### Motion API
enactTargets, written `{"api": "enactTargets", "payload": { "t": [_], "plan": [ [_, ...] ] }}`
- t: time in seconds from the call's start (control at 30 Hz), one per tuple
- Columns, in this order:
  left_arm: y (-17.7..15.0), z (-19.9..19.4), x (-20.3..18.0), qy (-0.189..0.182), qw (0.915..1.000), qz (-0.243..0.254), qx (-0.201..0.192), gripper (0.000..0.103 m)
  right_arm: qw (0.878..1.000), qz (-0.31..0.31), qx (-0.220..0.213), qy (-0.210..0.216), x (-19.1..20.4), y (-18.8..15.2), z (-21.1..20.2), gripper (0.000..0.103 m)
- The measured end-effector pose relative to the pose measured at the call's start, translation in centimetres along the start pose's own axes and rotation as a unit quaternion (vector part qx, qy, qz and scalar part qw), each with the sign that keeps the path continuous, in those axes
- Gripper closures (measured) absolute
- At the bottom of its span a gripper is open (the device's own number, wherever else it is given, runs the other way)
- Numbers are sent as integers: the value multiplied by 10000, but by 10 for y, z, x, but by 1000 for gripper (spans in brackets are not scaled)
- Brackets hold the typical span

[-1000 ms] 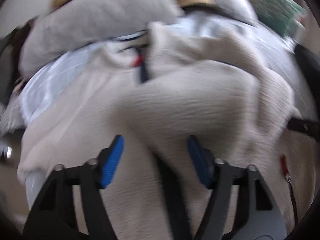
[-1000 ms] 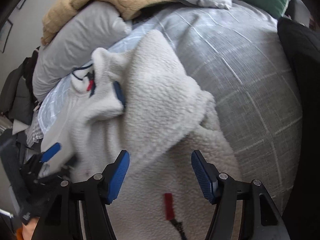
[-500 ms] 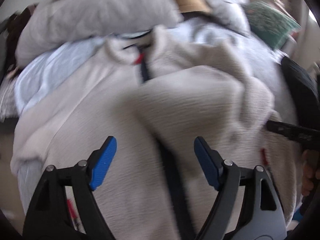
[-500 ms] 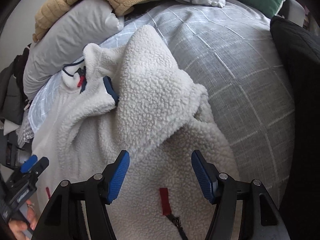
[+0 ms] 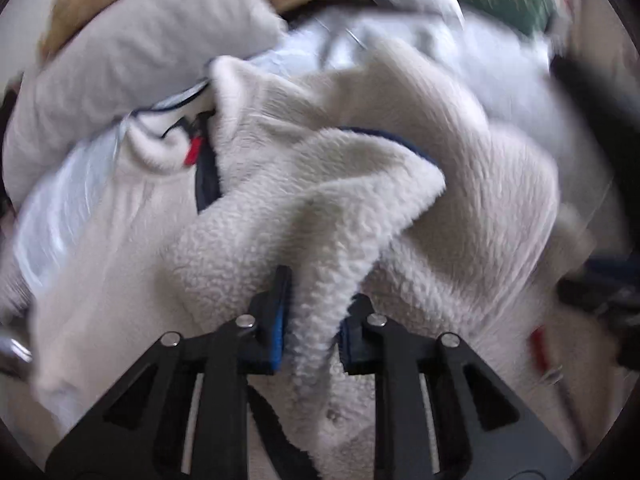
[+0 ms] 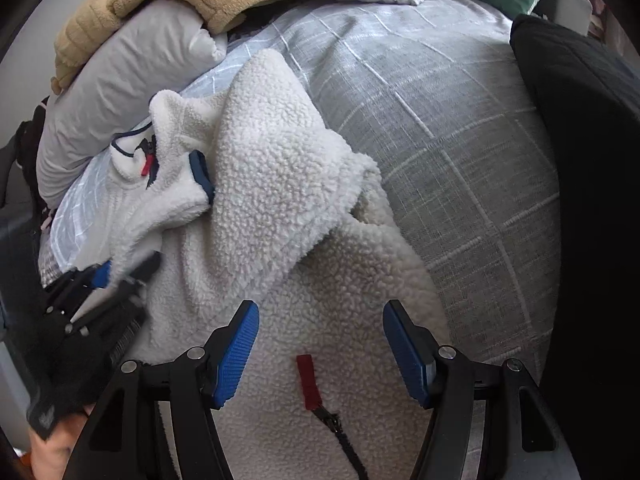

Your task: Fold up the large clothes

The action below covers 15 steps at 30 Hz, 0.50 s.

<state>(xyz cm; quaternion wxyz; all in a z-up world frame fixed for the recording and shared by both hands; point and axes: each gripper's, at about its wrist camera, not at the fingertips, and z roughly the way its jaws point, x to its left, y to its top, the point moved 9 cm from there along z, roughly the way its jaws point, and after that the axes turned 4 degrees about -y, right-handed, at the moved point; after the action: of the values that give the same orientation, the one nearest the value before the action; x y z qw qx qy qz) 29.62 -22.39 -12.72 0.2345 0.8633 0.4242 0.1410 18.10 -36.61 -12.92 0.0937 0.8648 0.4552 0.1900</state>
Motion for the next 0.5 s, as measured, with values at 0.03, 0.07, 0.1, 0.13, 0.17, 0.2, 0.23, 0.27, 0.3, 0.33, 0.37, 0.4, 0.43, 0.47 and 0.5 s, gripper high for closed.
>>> {"api": "enactTargets", "payload": {
  "t": [0.03, 0.07, 0.1, 0.13, 0.17, 0.2, 0.23, 0.27, 0.3, 0.33, 0.37, 0.4, 0.43, 0.47, 0.5],
  "plan": [
    [-1, -8, 11, -92, 9995, -294, -93, 81, 10000, -14, 28, -20, -1, -1, 2, 37],
    [-3, -18, 25, -168, 9977, -623, -205, 81, 10000, -41, 40, -42, -1, -1, 3, 37],
    [-6, -26, 35, -193, 9961, -808, -283, 81, 10000, -66, 41, -60, -1, -1, 4, 37],
    [-11, -36, 49, -187, 9940, -1014, -364, 81, 9999, -109, 44, -102, -1, -2, 5, 37],
    [-16, -43, 62, -189, 9919, -1185, -419, 81, 9998, -130, 48, -124, -1, -2, 6, 37],
    [-22, -48, 73, -219, 9899, -1332, -428, 81, 9997, -179, 51, -159, 0, -3, 6, 37],
    [-30, -51, 83, -264, 9878, -1482, -395, 80, 9996, -203, 54, -181, 1, -4, 7, 37],
    [-40, -54, 95, -315, 9847, -1679, -336, 79, 9995, -231, 57, -205, 1, -4, 8, 37],
    [-52, -55, 108, -373, 9811, -1883, -246, 76, 9994, -255, 58, -225, 1, -5, 8, 37],
    [-66, -55, 118, -429, 9777, -2053, -133, 66, 9993, -281, 59, -251, 1, -5, 8, 37],
    [-80, -53, 128, -445, 9753, -2165, 30, 53, 9992, -296, 58, -268, 1, -7, 9, 37],
    [-93, -52, 135, -461, 9736, -2230, 183, 48, 9991, -300, 62, -281, 1, -7, 9, 37],
    [-106, -50, 141, -511, 9722, -2257, 352, 39, 9991, -307, 71, -288, 1, -8, 9, 37],
    [-119, -49, 146, -596, 9708, -2263, 537, 33, 9990, -323, 84, -292, 1, -8, 9, 37],
    [-131, -52, 145, -695, 9694, -2259, 664, 32, 9990, -332, 87, -291, 1, -9, 8, 37]
  ]
}}
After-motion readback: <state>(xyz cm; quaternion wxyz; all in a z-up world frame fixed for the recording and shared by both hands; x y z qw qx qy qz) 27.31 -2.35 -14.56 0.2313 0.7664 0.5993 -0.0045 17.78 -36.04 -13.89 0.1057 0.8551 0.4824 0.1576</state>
